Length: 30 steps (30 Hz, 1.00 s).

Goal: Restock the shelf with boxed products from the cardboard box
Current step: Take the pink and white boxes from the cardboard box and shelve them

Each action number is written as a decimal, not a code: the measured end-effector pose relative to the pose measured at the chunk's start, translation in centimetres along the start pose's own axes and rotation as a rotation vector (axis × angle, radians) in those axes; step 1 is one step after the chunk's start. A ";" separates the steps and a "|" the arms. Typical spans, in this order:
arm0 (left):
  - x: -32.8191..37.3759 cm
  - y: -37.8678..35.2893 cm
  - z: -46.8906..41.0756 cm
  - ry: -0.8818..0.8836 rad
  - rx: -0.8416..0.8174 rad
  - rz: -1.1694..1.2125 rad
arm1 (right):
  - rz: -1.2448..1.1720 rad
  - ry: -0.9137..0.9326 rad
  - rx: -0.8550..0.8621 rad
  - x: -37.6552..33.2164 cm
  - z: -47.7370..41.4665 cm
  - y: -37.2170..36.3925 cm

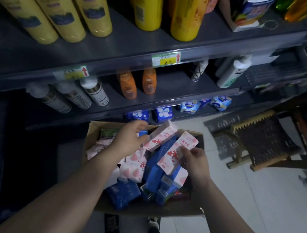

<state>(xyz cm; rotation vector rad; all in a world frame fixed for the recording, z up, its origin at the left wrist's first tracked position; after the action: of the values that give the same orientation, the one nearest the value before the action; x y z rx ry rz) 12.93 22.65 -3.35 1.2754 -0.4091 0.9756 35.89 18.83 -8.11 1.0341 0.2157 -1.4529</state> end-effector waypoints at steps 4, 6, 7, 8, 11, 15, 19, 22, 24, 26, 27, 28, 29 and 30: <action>2.6 -3.7 -2.7 -0.116 -0.078 -0.132 | -0.091 -0.037 -0.003 -0.1 -1.0 1.6; 3.5 -5.4 -3.5 -0.146 -0.143 -0.203 | -0.121 -0.045 -0.006 0.0 -1.3 2.1; 3.7 -6.2 -3.9 -0.163 -0.172 -0.226 | -0.129 -0.046 -0.011 0.0 -1.4 2.2; 4.0 -6.9 -4.1 -0.181 -0.187 -0.240 | -0.132 -0.045 -0.019 0.0 -1.5 2.4; 4.2 -8.3 -4.5 -0.200 -0.171 -0.260 | -0.165 -0.055 -0.035 0.0 -1.8 2.6; 3.8 -8.0 -4.6 -0.172 -0.087 -0.264 | -0.187 -0.059 -0.038 -0.5 -1.6 3.0; 3.6 -5.7 -4.2 -0.092 0.013 -0.168 | -0.163 -0.070 -0.070 -1.0 -1.1 3.1; 3.1 -2.9 -3.4 -0.019 0.099 -0.046 | -0.134 -0.062 -0.105 -1.9 -0.4 2.8; 2.6 -0.8 -2.3 0.045 0.136 0.070 | -0.122 -0.042 -0.114 -2.9 0.4 2.6; 2.1 1.5 -0.8 0.117 0.189 0.154 | -0.116 -0.016 -0.126 -4.2 1.4 2.4; 1.9 2.7 0.0 0.143 0.223 0.180 | -0.116 -0.011 -0.147 -4.9 1.9 2.2; 1.7 3.9 0.9 0.163 0.256 0.198 | -0.118 -0.012 -0.182 -5.7 2.5 2.1; 1.7 5.1 1.9 0.182 0.292 0.220 | -0.122 -0.014 -0.225 -6.5 3.3 1.8; 1.6 6.2 2.9 0.205 0.334 0.260 | -0.125 -0.009 -0.275 -7.3 4.2 1.5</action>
<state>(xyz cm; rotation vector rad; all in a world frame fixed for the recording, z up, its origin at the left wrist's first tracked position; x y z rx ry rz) 9.64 20.45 2.47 1.4247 -0.2617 1.4264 34.01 20.85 0.01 0.8012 0.4672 -1.4907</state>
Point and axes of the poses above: each hand's wrist, its own z-axis away from the middle knuckle, its own y-axis out of the back of the hand, x = y × z, the point moved 4 cm from there along -z, towards the middle knuckle, and after that the axes turned 15 degrees about x, right-handed, at the moved point
